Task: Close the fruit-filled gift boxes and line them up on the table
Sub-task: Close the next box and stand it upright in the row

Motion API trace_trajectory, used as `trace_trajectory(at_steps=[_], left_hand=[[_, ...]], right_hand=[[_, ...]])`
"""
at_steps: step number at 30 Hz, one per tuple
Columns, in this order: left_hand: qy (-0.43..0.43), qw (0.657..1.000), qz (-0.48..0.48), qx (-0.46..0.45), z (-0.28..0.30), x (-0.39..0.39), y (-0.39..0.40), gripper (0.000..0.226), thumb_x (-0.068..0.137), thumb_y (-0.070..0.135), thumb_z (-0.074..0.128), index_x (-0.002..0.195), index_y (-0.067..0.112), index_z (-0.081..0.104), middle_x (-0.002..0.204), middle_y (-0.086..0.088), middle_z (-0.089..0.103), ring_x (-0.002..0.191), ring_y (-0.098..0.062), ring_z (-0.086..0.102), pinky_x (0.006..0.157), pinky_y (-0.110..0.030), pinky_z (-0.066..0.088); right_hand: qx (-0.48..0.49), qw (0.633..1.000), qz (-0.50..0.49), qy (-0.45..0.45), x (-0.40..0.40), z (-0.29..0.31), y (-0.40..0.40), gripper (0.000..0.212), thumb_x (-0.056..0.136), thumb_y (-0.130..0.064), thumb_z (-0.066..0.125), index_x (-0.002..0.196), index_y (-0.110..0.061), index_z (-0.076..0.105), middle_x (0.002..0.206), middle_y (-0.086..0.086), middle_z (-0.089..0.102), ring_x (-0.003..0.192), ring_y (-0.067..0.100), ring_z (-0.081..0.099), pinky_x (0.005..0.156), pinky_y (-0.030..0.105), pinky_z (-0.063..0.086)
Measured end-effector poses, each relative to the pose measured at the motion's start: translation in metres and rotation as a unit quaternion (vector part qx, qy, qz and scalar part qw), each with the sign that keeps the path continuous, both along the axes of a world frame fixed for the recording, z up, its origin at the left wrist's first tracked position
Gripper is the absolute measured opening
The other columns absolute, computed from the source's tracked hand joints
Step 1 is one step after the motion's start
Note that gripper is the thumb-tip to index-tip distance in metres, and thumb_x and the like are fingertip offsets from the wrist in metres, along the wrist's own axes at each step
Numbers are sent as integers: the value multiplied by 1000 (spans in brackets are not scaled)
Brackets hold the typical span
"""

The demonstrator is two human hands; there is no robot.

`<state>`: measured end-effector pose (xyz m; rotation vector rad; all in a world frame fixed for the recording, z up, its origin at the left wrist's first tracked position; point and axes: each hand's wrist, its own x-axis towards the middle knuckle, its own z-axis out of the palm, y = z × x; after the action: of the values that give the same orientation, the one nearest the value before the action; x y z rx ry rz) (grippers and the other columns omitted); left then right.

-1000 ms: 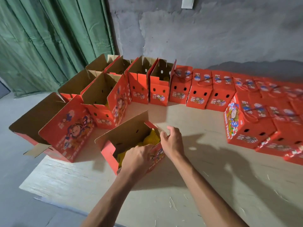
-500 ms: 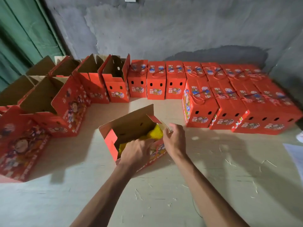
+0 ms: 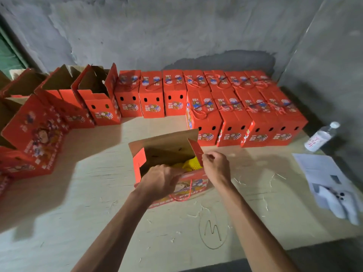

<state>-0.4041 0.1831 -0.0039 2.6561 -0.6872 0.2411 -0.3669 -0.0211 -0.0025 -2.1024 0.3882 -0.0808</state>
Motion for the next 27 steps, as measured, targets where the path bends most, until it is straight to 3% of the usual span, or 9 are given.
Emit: trace_trajectory(at_steps=[4,8,10,13,15,17,19,23,27], left_hand=[[33,999,-26,-25,3,5,3,23,102,25,58,119,29,74,89,6,76,68,-20,69,52,-10,26],[91,995,-38,-32,8,13,6,23,104,25,55,119,25,73,93,5,74,69,-18,64,52,-14,31],[129,990,-44,-41,11,16,6,22,105,25,55,119,23,72,95,6,72,74,-16,65,55,-17,40],[131,988,-46,-71,21,19,11,21,104,32,58,111,23,75,90,13,69,71,-7,62,56,-19,46],[105,989,-26,-100,25,22,21,23,104,35,56,101,23,75,90,8,73,74,-15,66,61,-35,53],[72,986,15,-152,25,22,38,25,105,36,53,99,22,72,93,6,73,80,-17,66,69,-42,54],[64,974,42,-213,20,22,56,25,107,36,52,112,24,73,108,12,73,98,-9,67,82,-33,55],[140,910,87,-381,3,21,77,33,110,30,42,124,21,71,126,11,71,124,-14,62,103,-31,49],[173,801,149,-554,-23,20,84,35,110,23,41,126,8,68,125,-9,72,122,-27,66,106,-39,52]], right_hand=[[-48,993,77,74,9,1,-10,17,98,-32,61,96,-23,75,82,-7,75,68,9,67,53,21,42],[-37,985,120,116,27,7,-18,22,96,-37,61,86,-22,73,89,1,77,89,18,70,79,33,54],[-27,983,124,130,35,6,-20,13,95,-39,63,87,-31,69,88,-5,76,89,14,68,88,42,58],[-31,979,137,150,46,5,-22,6,92,-45,65,93,-40,67,89,-10,75,91,11,68,80,41,61],[-25,973,149,174,52,5,-22,17,91,-51,65,103,-41,69,99,-10,73,97,11,66,70,34,58],[-21,964,162,211,58,4,-21,25,91,-52,64,113,-40,69,109,-9,70,103,13,63,71,33,54],[-22,949,179,257,65,3,-20,21,92,-51,65,111,-43,67,115,-8,68,108,14,60,76,34,54],[-54,916,227,327,84,12,-22,27,93,-54,63,118,-42,65,116,-7,69,116,18,58,73,33,53],[-3,879,286,381,97,15,-26,28,99,-49,61,123,-35,57,96,0,80,100,25,75,97,43,48]])
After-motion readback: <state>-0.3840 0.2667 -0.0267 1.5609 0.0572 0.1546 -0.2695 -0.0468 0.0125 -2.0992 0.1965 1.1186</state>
